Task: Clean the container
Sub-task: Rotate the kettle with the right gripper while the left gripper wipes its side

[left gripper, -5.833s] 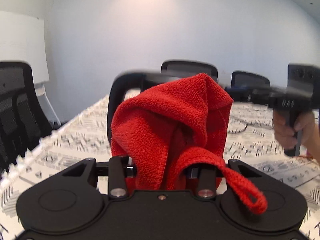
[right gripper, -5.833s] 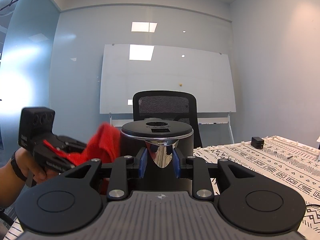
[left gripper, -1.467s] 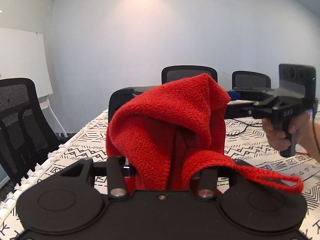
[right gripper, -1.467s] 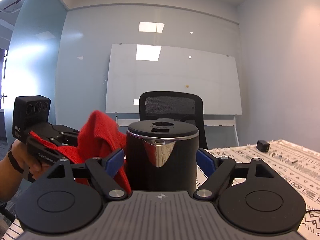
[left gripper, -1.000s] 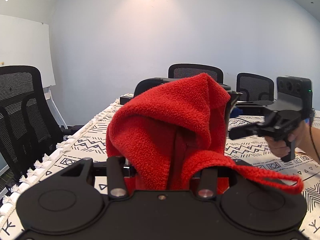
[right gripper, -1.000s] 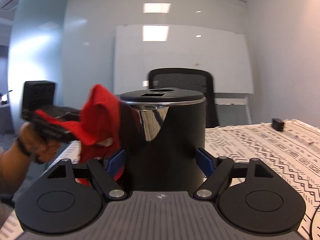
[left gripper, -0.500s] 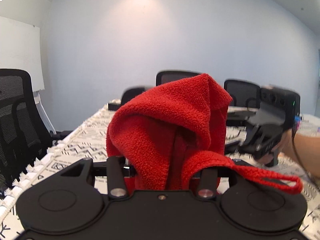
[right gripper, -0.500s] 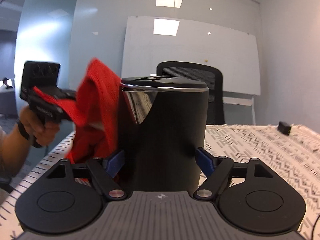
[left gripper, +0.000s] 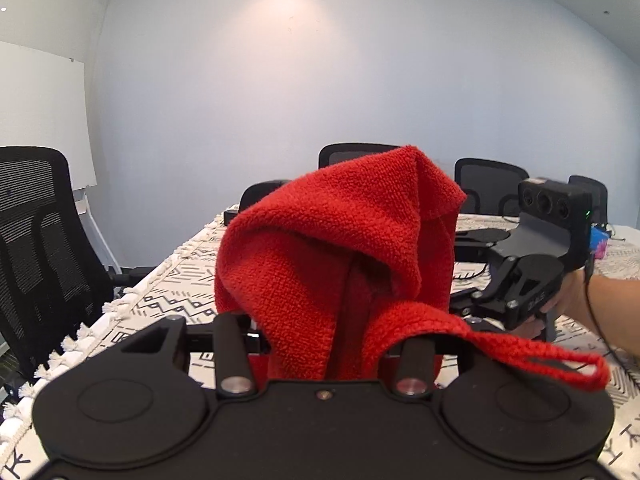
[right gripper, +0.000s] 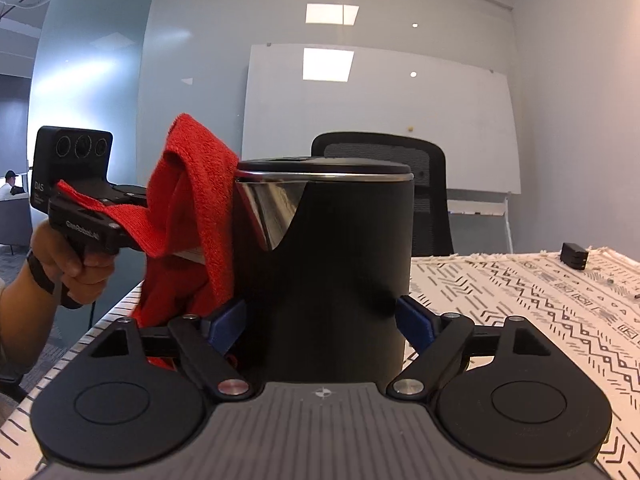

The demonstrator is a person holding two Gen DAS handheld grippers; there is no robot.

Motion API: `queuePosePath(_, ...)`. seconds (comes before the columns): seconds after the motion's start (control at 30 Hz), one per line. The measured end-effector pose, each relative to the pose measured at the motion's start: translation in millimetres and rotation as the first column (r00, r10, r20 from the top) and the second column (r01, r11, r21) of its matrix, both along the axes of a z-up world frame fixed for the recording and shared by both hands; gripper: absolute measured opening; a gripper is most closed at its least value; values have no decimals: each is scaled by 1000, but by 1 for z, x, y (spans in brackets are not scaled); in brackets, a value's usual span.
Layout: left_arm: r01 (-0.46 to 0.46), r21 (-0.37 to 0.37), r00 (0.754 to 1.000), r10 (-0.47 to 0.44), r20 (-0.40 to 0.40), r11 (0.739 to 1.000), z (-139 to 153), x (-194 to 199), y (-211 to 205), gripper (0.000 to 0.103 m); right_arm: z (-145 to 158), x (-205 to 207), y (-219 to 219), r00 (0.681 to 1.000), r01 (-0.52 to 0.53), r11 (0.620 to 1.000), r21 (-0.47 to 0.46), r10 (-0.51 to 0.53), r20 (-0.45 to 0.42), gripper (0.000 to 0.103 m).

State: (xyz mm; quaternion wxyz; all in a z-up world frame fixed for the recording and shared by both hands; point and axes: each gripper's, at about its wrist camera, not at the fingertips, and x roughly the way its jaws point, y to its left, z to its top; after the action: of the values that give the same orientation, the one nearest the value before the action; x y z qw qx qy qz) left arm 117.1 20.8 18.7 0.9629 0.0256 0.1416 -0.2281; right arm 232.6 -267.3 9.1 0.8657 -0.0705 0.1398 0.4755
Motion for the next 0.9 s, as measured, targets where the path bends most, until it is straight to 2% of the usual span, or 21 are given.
queuePosePath(0.03,-7,-1,1000,7,-3,1000,-2,0,4,50,1,0,0,1000,-18,1000,-1,18,-8,72)
queuePosePath(0.07,-17,-6,1000,17,-9,1000,-5,2,9,50,2,1,0,1000,-15,1000,-3,15,-5,53)
queuePosePath(0.1,-32,-8,999,31,-17,999,-8,4,16,50,3,1,1,1000,-13,1000,-5,13,-3,41)
queuePosePath(0.13,-53,-8,998,53,-31,999,-11,5,23,50,3,2,1,1000,-10,1000,-7,10,0,41)
queuePosePath(0.17,-74,-7,996,74,-42,997,-13,7,29,50,4,3,2,1000,-8,1000,-9,8,2,47)
queuePosePath(0.2,-95,-5,994,94,-48,996,-14,9,33,49,4,4,3,1000,-5,1000,-11,5,5,65)
queuePosePath(0.23,-108,-5,993,107,-53,994,-14,10,37,49,5,5,3,1000,-2,1000,-13,2,7,76)
queuePosePath(0.27,-103,-14,993,102,-52,995,-12,9,40,49,6,6,4,1000,0,1000,-15,0,10,82)
queuePosePath(0.37,-42,-40,999,41,-29,998,-3,1,36,49,7,9,6,1000,8,1000,-21,-8,18,82)
queuePosePath(0.47,-5,-20,1000,5,-8,1000,2,-4,22,49,9,11,8,1000,16,1000,-27,-15,25,83)
queuePosePath(0.63,8,34,999,-6,-49,999,-15,-4,8,50,7,16,17,1000,-10,998,-59,11,4,86)
queuePosePath(0.73,-2,36,997,5,-81,999,-19,-2,13,50,8,20,15,999,-40,997,-70,40,-5,86)
queuePosePath(0.83,-36,27,999,36,-12,999,-2,-8,17,49,9,26,20,999,-48,996,-80,48,-1,90)
queuePosePath(0.9,-29,8,999,29,19,1000,8,-10,16,49,6,27,22,998,-57,996,-75,57,-3,96)
